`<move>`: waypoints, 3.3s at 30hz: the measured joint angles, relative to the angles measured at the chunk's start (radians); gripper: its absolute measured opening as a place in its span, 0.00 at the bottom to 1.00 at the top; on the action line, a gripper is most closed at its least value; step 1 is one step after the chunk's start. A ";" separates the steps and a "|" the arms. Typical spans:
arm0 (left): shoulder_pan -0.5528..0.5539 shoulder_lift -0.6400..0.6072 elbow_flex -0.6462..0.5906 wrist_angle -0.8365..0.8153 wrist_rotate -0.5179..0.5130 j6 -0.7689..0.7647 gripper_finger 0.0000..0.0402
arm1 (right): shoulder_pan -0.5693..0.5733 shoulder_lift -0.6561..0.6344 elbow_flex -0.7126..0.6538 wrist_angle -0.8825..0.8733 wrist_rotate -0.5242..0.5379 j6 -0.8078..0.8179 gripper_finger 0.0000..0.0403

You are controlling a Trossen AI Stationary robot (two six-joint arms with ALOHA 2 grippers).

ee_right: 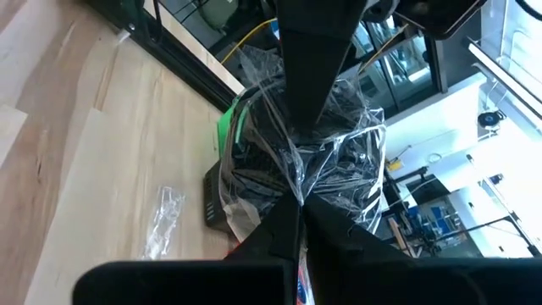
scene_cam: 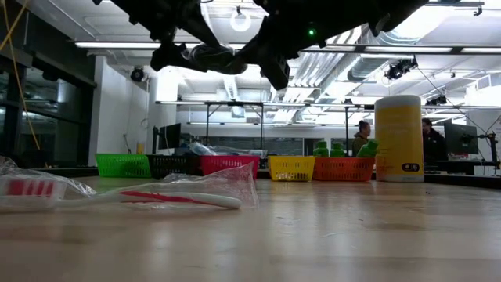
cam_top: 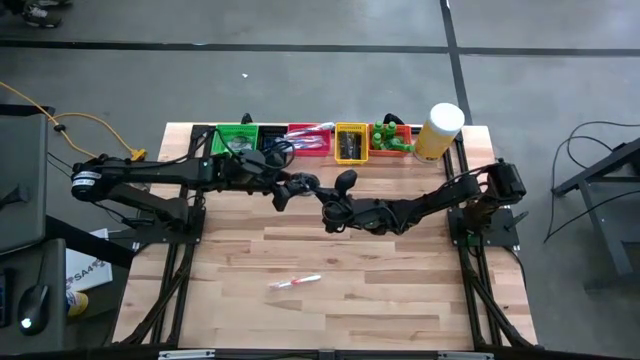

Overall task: Pick & Place Travel size toiletries
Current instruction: Put the hairbrush into the green basket

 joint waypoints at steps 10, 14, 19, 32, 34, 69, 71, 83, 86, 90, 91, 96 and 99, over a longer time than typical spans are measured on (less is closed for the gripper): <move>0.000 0.000 0.000 -0.012 0.057 0.032 0.13 | 0.000 0.000 0.000 -0.001 0.005 0.012 0.01; 0.000 0.004 0.001 -0.018 0.060 0.049 0.07 | 0.005 0.000 0.000 -0.015 0.006 0.014 0.01; 0.000 0.004 0.001 -0.024 0.057 0.067 0.07 | 0.012 0.000 0.000 -0.017 0.004 0.063 0.07; 0.001 -0.013 0.015 -0.204 -0.226 0.079 0.07 | 0.083 -0.098 0.002 -0.214 0.273 0.278 0.67; 0.001 -0.016 0.048 -0.295 -0.338 0.057 0.07 | 0.086 -0.140 0.001 -0.323 0.269 0.360 0.73; 0.592 0.343 0.146 -0.579 -0.651 0.501 0.07 | -0.044 -0.340 0.000 -0.838 0.035 0.801 0.79; 0.598 0.368 0.146 -0.563 -0.662 0.525 0.07 | -0.074 -0.363 0.000 -0.874 -0.001 0.821 0.79; 0.615 0.456 0.146 -0.553 -0.688 0.581 0.12 | -0.202 -0.363 0.000 -0.951 -0.121 0.810 0.79; 0.615 0.457 0.150 -0.549 -0.661 0.584 0.13 | -0.229 -0.366 0.000 -0.951 -0.128 0.797 0.79; 0.615 0.457 0.169 -0.586 -0.650 0.593 0.22 | -0.271 -0.366 0.000 -0.951 -0.165 0.777 0.79; 0.615 0.457 0.173 -0.593 -0.653 0.593 0.26 | -0.283 -0.366 0.000 -0.950 -0.181 0.773 0.79; 0.615 0.457 0.178 -0.608 -0.684 0.595 0.45 | -0.345 -0.366 0.000 -0.941 -0.223 0.757 0.79; 0.615 0.457 0.179 -0.624 -0.694 0.578 0.53 | -0.378 -0.366 0.000 -0.931 -0.260 0.745 0.79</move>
